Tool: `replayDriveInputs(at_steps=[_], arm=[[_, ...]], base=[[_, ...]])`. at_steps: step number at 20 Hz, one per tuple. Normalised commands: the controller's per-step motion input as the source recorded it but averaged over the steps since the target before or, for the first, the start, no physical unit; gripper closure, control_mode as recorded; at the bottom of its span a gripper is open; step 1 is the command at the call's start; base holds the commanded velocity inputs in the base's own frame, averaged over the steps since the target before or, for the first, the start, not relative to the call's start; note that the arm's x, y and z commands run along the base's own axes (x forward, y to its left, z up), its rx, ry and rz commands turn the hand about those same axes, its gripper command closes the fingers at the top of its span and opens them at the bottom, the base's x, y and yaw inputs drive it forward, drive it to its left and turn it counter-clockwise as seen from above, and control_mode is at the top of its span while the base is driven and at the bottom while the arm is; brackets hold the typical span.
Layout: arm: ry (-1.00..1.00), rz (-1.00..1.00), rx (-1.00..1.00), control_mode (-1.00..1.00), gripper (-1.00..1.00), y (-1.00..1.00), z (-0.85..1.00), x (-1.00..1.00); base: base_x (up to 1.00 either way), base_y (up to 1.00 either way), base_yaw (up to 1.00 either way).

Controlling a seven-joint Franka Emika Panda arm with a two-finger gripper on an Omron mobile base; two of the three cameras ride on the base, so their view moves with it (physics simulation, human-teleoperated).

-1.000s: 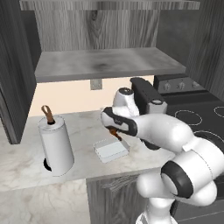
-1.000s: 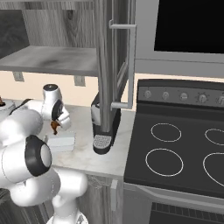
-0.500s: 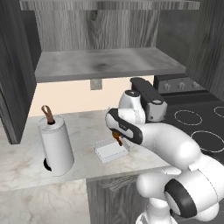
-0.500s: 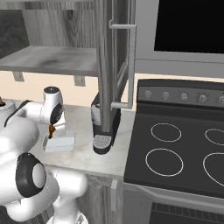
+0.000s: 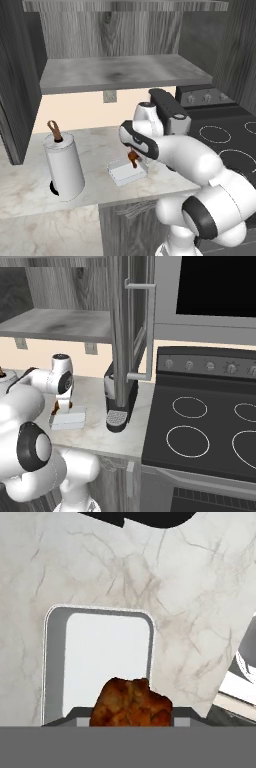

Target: Retrieve the tupperware from the cabinet, then place the raw meat into the tupperware to avoid contamination.

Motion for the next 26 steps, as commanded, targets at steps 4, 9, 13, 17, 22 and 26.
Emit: replayDriveInputs(at_steps=[4,9,13,17,22,26], arm=[[0.30,-0.13,0.00,-1.00,1.00,0.04,0.00,-0.02],[0.21,-0.11,0.00,-1.00,1.00,0.03,-0.05,-0.02],[0.09,-0.10,0.00,-1.00,1.00,0.07,-0.17,0.02],[0.05,-0.09,-0.01,-1.00,1.00,0.05,-0.23,0.02],[0.03,-0.07,-0.02,-1.00,1.00,0.01,-0.23,0.01],[0.01,-0.06,-0.02,-1.00,1.00,0.00,-0.16,0.06]], base=[[0.00,0.00,0.00],[0.00,0.00,0.00],[0.00,0.00,0.00],[0.00,0.00,0.00],[0.00,0.00,0.00],[0.00,0.00,0.00]])
